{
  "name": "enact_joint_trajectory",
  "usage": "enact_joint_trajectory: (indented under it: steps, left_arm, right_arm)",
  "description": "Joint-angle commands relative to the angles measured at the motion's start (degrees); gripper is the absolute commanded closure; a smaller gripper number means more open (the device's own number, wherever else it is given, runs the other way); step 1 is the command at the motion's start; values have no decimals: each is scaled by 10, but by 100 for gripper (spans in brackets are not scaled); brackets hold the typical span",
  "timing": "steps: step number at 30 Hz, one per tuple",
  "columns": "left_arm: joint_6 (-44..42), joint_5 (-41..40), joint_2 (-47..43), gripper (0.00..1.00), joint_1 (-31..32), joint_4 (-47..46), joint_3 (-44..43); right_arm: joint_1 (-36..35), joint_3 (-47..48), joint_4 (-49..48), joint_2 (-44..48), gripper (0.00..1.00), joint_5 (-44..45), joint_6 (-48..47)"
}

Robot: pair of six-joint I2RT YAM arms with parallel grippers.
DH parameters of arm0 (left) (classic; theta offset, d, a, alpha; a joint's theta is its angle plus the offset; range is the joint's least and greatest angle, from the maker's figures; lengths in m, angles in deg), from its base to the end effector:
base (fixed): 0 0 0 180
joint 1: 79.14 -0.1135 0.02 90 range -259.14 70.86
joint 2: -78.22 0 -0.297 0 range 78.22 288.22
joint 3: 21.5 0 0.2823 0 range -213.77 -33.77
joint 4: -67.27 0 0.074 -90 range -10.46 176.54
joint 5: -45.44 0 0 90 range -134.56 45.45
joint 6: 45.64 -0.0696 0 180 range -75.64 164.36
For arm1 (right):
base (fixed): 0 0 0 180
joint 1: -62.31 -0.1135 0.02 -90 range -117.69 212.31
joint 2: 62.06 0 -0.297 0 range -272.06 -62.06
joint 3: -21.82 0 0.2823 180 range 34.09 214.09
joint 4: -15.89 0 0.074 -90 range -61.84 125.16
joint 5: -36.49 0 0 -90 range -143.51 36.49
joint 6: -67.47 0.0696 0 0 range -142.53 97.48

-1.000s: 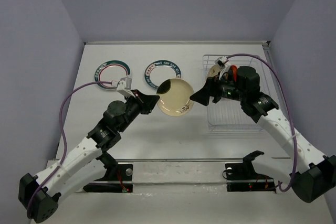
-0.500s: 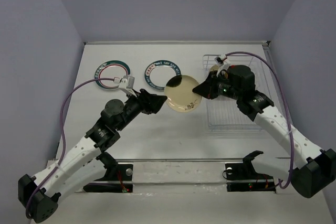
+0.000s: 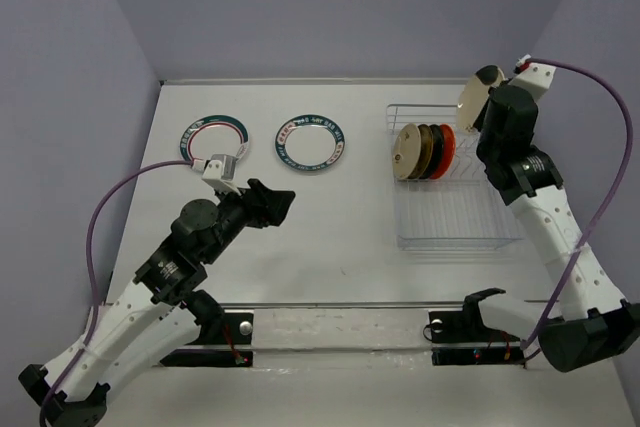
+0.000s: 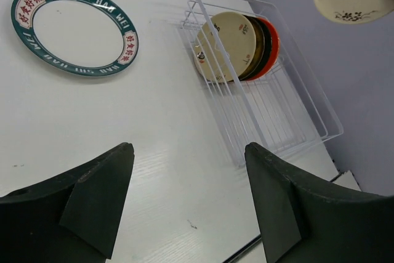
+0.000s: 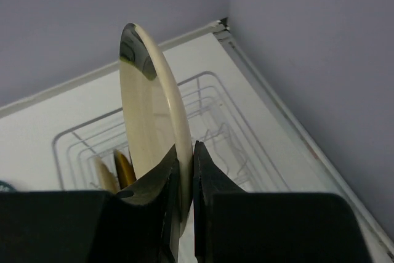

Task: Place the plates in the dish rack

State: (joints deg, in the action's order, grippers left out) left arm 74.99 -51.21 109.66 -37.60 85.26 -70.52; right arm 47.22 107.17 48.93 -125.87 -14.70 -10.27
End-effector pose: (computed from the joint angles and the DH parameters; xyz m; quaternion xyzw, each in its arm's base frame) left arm 0.1392 -0.1126 0.3527 0.0267 0.7091 -0.3810 0.5927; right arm 0.2790 0.0300 0.4581 0.1921 0.7354 -0.1089 0.6407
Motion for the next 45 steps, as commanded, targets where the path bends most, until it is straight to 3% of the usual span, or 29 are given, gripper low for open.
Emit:
enact_joint_trajectory:
  steps: [1,9,17,27,30,34,37,39,45]
  left_arm:
    - [-5,4,-33,16,1,-4,11]
    - [-2,35,-37,17,1,-19,17]
    - [2,34,-38,17,1,-25,21]
    - [11,30,-11,17,0,-40,26]
    - [33,-1,5,17,1,-42,34]
    - [63,-61,51,17,0,-54,50]
    - [74,-102,112,17,0,-83,45]
    - [74,-121,166,17,-1,-111,34]
    - [65,-154,340,18,-28,-161,-29]
  right_arm:
    - [13,-13,-22,-46,93,122,-62]
    - [24,-32,-27,-145,93,127,-89]
    - [30,-50,-44,-188,93,39,-79]
    - [30,-91,-70,-213,93,1,-70]
    - [30,-96,-71,-234,79,7,-54]
    - [30,-101,-70,-230,45,8,-29]
    - [35,-94,-53,-212,31,7,-11]
    - [40,-93,-39,-187,26,7,-1]
    - [40,-111,-27,-92,25,-7,10]
